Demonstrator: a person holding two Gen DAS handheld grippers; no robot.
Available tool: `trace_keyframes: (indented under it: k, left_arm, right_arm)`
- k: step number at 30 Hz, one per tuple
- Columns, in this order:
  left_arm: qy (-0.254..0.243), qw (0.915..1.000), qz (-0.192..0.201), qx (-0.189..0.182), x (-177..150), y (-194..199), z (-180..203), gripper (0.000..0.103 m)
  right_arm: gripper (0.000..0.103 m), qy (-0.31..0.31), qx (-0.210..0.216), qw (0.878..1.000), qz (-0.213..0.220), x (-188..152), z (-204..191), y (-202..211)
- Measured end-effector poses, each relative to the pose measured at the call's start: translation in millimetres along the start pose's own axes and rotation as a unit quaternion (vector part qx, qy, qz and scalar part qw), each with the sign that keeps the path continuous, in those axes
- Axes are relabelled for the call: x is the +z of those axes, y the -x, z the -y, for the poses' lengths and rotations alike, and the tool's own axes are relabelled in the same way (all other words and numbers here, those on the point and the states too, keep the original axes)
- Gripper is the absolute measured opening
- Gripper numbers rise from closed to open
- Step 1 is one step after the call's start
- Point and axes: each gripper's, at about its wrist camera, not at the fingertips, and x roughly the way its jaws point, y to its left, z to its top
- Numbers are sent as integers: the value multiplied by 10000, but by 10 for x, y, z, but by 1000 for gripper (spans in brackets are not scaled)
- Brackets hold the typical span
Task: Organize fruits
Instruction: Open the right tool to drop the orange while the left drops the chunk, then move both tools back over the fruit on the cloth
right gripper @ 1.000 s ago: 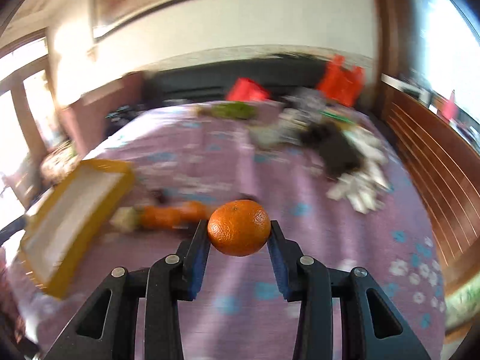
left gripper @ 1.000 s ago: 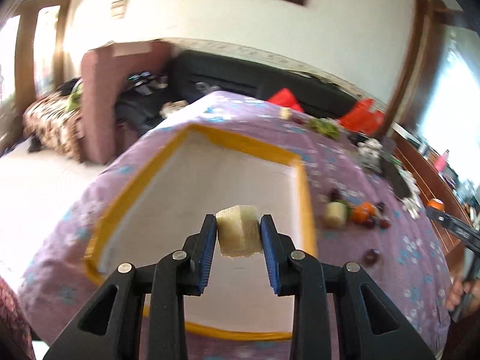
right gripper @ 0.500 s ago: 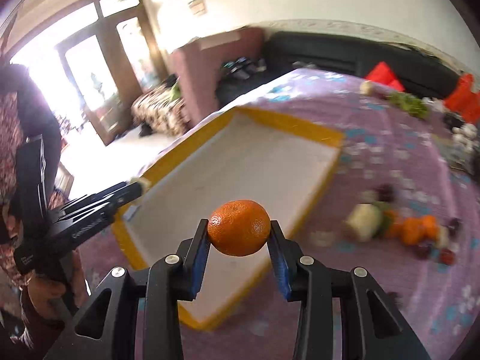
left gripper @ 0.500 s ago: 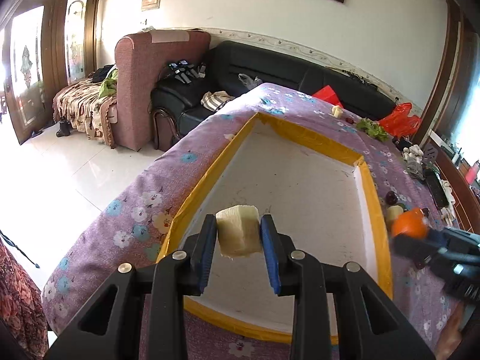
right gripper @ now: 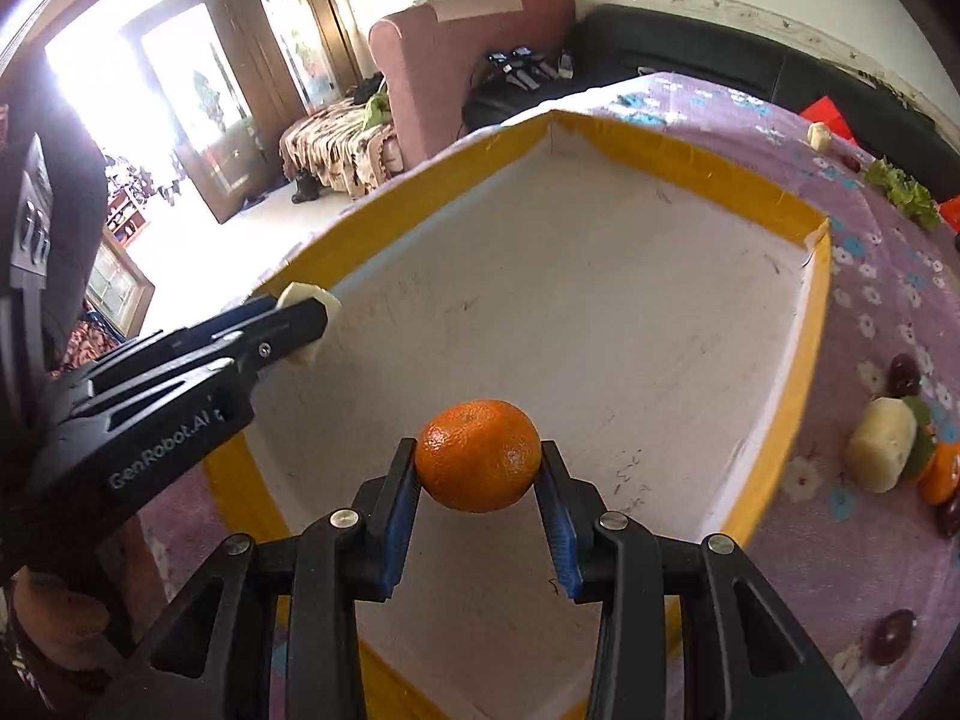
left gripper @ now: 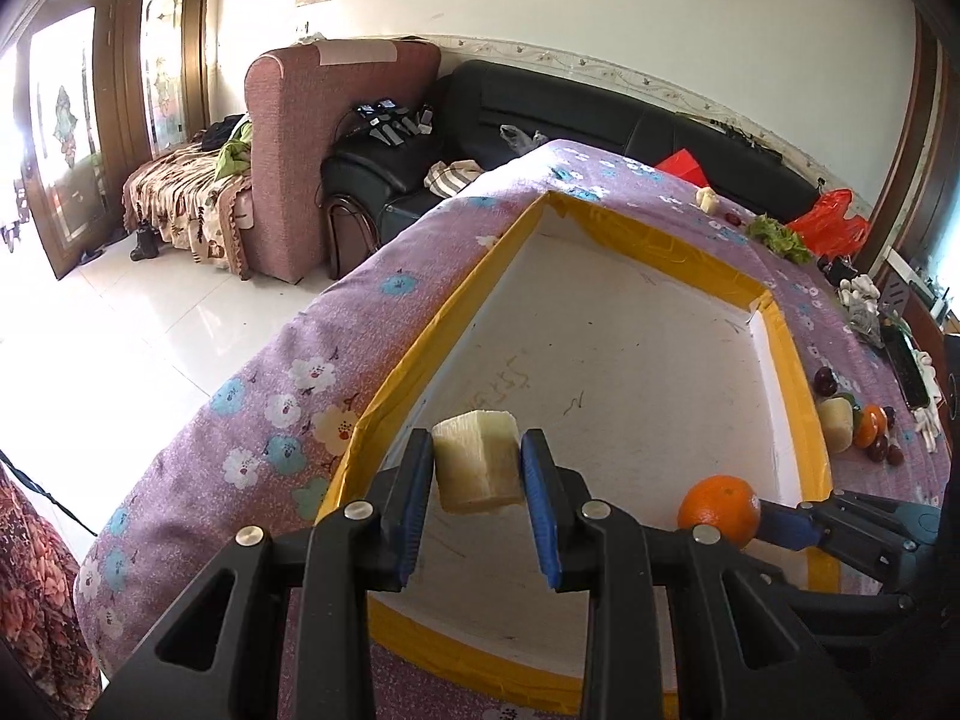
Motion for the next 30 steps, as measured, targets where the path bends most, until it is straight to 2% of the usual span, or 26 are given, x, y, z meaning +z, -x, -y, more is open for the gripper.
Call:
trace_keyframes:
  k: [6, 9, 11, 14, 18, 21, 24, 26, 28, 30]
  left_arm:
    - [-43, 9998, -45, 174, -13, 11, 43, 30]
    - [-79, 9997, 30, 239, -16, 85, 56, 34]
    - [-107, 9995, 117, 279, -20, 165, 64, 48]
    - [-93, 9993, 226, 279, -4, 298, 83, 61]
    - [-69, 9990, 309, 316, 17, 473, 112, 72]
    - [-54, 9989, 353, 316, 10, 619, 179, 83]
    - [0, 9992, 379, -161, -38, 807, 268, 88]
    - [94, 9961, 630, -613, -97, 978, 316, 99]
    - [79, 9906, 912, -1019, -171, 1131, 390, 102]
    - [50, 9898, 862, -1130, -190, 1156, 497, 102]
  right_arm:
    - [43, 79, -70, 9999, 8, -16, -26, -73]
    - [44, 80, -83, 9999, 39, -10, -25, -70]
    - [44, 82, -70, 9999, 79, -14, -33, -43]
    - [46, 86, -66, 9997, 226, -17, -53, 71]
    - [57, 44, -88, 9988, 475, -34, -31, 292]
    - [58, -58, -231, 9970, 736, -91, 67, 533]
    - [62, -293, -371, 9943, 952, -194, 247, 789]
    - [64, -440, -489, 9920, 1073, -240, 405, 956]
    - [67, -596, -710, 9884, 1207, -330, 607, 1159]
    - [70, -781, -1010, 9824, 1362, -454, 874, 1382]
